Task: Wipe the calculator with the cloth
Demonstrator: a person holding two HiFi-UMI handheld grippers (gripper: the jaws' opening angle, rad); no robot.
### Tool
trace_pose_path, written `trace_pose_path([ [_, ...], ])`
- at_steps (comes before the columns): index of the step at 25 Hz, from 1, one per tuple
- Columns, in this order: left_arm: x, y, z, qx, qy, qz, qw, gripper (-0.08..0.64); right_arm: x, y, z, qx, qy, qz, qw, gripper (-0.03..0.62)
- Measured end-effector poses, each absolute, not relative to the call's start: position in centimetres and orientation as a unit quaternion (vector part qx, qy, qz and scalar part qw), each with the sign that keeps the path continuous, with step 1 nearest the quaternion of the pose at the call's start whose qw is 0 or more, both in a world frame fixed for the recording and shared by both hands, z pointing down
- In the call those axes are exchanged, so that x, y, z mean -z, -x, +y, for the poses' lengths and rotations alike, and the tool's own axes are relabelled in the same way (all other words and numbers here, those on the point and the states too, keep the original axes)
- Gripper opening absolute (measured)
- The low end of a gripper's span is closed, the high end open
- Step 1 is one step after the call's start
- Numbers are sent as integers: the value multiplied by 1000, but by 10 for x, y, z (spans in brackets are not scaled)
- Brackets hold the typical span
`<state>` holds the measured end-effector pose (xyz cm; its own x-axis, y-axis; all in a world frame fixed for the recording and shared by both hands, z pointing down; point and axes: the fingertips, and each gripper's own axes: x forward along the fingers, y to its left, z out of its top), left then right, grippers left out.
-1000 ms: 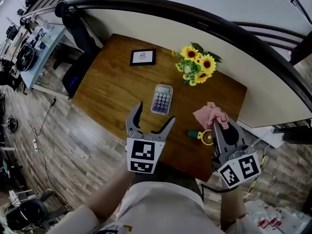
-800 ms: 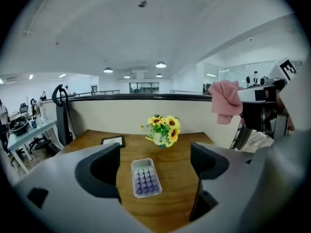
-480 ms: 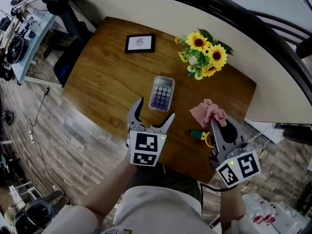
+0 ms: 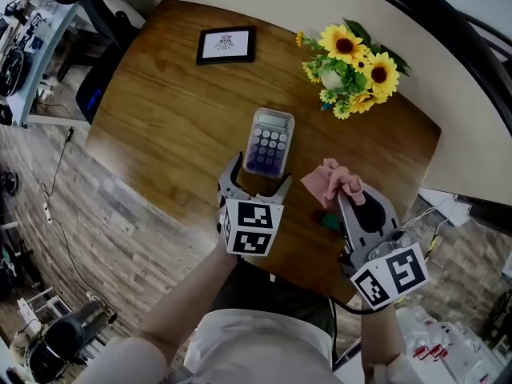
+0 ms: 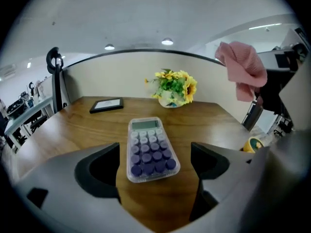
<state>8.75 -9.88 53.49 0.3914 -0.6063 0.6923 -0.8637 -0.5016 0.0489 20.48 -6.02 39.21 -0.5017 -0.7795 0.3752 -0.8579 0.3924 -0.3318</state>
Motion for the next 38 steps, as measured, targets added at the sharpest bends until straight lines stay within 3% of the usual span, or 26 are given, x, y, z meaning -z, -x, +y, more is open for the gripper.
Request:
trace_pose_path([
  [9,-582,-92,-108,-327,-802,-448,223,442,-434,-207,-68,-258,-494,-823,113,55],
  [23,-590,-95,-109,-338,-816,-430,190,459,-458,-188,-92,-270,-477,-827,126,55],
  [38,-598,-92,-110,-333,-811,-429,218,485,-463,-166,-107,-269,-462,-834,136,55],
])
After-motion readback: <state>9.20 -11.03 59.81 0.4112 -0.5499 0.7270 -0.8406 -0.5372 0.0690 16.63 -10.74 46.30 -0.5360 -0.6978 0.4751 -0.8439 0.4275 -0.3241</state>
